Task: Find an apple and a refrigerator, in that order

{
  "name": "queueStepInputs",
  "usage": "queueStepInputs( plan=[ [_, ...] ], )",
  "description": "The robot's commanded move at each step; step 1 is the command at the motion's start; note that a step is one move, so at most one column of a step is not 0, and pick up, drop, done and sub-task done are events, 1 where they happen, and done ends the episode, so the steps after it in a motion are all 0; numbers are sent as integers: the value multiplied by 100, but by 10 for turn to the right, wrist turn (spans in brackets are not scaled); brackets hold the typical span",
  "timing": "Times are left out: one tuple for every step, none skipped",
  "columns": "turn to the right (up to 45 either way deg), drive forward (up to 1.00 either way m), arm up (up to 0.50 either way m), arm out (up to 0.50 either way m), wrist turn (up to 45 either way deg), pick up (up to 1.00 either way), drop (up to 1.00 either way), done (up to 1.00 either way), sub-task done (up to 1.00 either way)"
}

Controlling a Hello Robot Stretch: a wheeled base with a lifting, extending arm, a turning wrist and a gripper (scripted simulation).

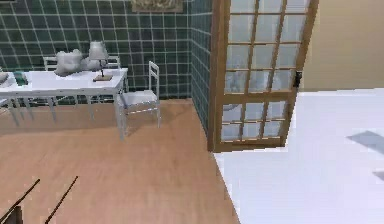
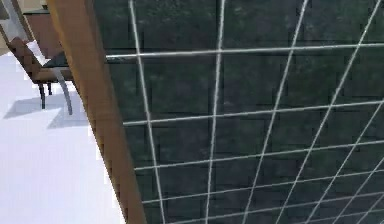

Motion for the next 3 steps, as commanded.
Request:
queueStepInputs(
  plan=[
    [-60,0,0,0,0,0,0,0,0],
    [0,35,0,0,0,0,0,0,0],
    [-30,0,0,0,0,0,0,0,0]
  ],
)
